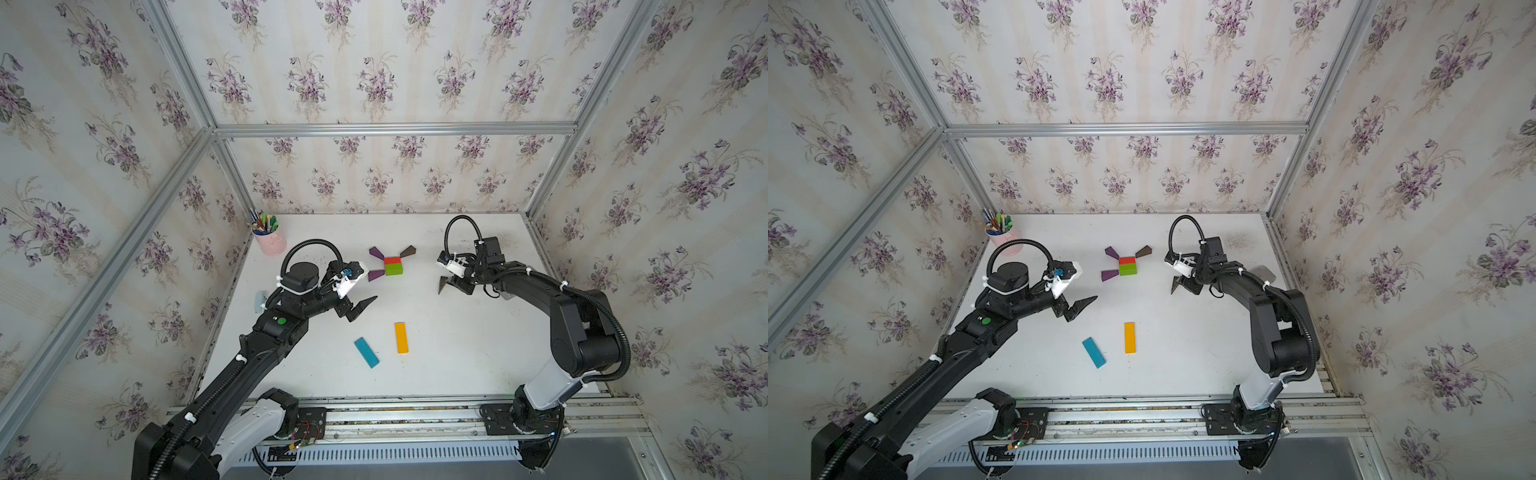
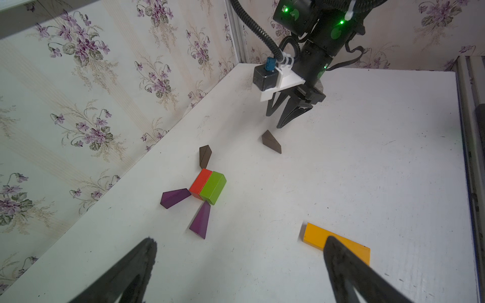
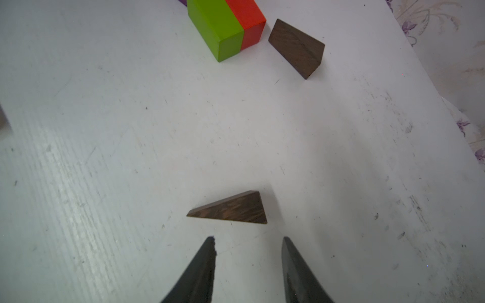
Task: Assemble a small pinwheel with building blocks
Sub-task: Pick up the building block from the center of the board.
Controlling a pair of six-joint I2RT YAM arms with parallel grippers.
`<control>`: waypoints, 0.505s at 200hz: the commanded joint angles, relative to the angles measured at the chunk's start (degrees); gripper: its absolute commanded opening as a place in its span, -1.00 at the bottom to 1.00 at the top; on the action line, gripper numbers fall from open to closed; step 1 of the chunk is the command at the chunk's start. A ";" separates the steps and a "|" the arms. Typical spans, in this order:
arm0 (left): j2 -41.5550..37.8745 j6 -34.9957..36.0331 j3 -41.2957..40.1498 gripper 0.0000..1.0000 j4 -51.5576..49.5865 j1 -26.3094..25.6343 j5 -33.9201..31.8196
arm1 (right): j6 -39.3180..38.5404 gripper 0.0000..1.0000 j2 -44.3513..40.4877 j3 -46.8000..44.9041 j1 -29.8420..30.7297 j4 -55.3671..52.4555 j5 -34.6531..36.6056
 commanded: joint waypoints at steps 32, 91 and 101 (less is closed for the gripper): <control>0.04 -0.54 -0.14 0.99 1.64 0.00 0.49 | -20.22 -0.24 4.83 5.43 -3.10 -10.14 -12.26; 0.57 -0.25 -0.27 0.99 1.64 0.00 -0.25 | -20.43 -0.27 9.66 11.52 -1.82 -13.85 -8.27; 0.57 -0.20 -0.39 0.99 1.64 0.03 -0.38 | -20.92 -0.27 10.20 11.64 -1.00 -13.96 -6.69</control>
